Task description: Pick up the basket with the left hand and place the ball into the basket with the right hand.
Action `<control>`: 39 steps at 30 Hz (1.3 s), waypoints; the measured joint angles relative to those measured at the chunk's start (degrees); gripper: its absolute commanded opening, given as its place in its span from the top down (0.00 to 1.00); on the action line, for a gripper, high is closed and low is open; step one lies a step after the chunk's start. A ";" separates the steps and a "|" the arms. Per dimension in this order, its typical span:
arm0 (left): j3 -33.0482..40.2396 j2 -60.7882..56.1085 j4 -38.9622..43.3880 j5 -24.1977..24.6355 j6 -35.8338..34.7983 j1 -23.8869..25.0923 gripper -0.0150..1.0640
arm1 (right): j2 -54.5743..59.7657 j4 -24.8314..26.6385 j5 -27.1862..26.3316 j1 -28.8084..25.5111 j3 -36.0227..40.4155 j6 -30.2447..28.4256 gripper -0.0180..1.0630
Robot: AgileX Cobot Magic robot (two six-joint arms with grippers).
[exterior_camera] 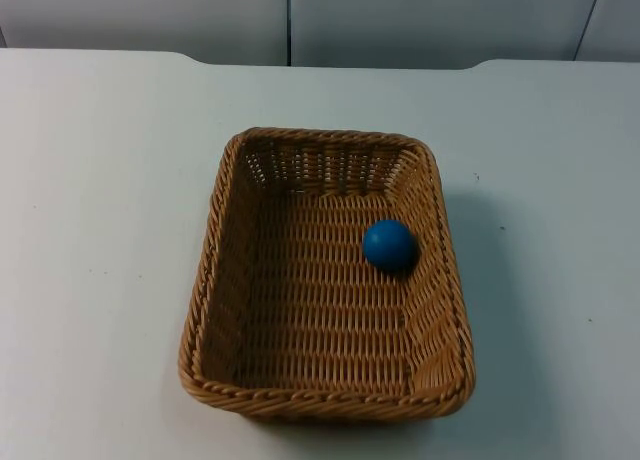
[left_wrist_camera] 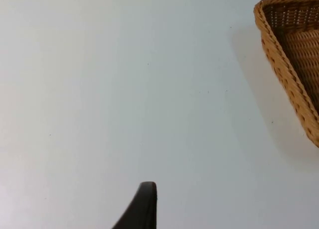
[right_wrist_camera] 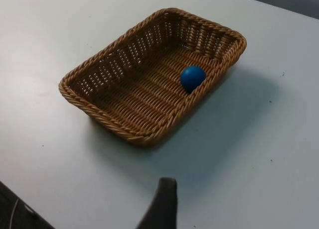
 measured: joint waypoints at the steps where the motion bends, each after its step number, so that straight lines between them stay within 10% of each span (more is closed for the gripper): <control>1: 0.00 0.00 0.00 -0.12 0.00 0.00 0.14 | 0.00 0.00 0.00 0.00 0.00 0.00 0.16; 4: 0.00 0.00 0.00 -0.12 0.00 0.00 0.14 | 0.00 0.00 0.00 0.00 0.00 0.00 0.01; 28: 2.55 0.00 -0.45 -7.36 -4.63 0.00 0.14 | 0.00 0.00 0.00 0.00 0.00 0.00 0.01; 39: 2.55 0.00 -0.45 -7.41 -4.63 0.00 0.14 | 0.00 0.00 0.00 -14.14 0.00 0.00 0.01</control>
